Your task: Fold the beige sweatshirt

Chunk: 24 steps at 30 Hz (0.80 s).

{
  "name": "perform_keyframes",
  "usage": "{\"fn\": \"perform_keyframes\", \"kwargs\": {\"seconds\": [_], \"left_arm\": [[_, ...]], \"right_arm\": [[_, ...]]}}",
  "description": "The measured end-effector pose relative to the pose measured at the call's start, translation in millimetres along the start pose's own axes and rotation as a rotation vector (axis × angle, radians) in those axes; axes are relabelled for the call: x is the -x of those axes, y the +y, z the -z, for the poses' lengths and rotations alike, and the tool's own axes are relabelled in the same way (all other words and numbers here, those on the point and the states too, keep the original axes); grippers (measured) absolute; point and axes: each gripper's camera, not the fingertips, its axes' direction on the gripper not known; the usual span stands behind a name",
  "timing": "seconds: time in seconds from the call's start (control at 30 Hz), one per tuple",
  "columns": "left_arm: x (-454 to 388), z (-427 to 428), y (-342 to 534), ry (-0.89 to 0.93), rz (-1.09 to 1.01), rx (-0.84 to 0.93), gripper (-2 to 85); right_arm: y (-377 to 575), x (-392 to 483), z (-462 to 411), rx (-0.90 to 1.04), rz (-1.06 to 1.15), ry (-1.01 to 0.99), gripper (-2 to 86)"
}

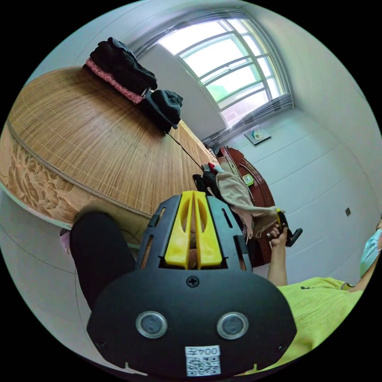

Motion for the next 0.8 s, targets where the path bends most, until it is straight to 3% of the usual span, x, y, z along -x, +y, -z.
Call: {"fn": "perform_keyframes", "kwargs": {"seconds": [0.13, 0.2, 0.27, 0.4, 0.53, 0.73, 0.8], "left_arm": [[9.5, 5.2, 4.3, -0.004, 0.003, -0.019, 0.3], [14.7, 7.3, 6.0, -0.014, 0.009, -0.025, 0.3], [21.9, 10.4, 7.1, -0.037, 0.019, -0.028, 0.3], [31.3, 15.8, 7.1, -0.073, 0.032, -0.026, 0.3], [41.0, 11.6, 4.9, -0.09, 0.047, -0.003, 0.3], [38.8, -31.6, -8.0, -0.063, 0.057, 0.081, 0.3], [32.0, -46.2, -14.3, -0.067, 0.041, 0.113, 0.4]], "right_arm": [[-14.2, 189.6, -62.3, 0.207, 0.518, -0.21, 4.0], [42.0, 294.9, -108.5, 0.366, 0.802, -0.306, 4.2], [94.8, 341.5, -143.4, 0.483, 0.874, -0.438, 4.5], [209.7, 370.1, -221.6, 0.781, 0.682, -0.572, 5.2], [243.8, 340.5, -249.2, 0.886, 0.491, -0.59, 6.8], [201.9, 240.0, -232.9, 0.734, 0.18, -0.598, 13.3], [195.0, 173.7, -208.3, 0.595, 0.075, -0.422, 13.9]]}}
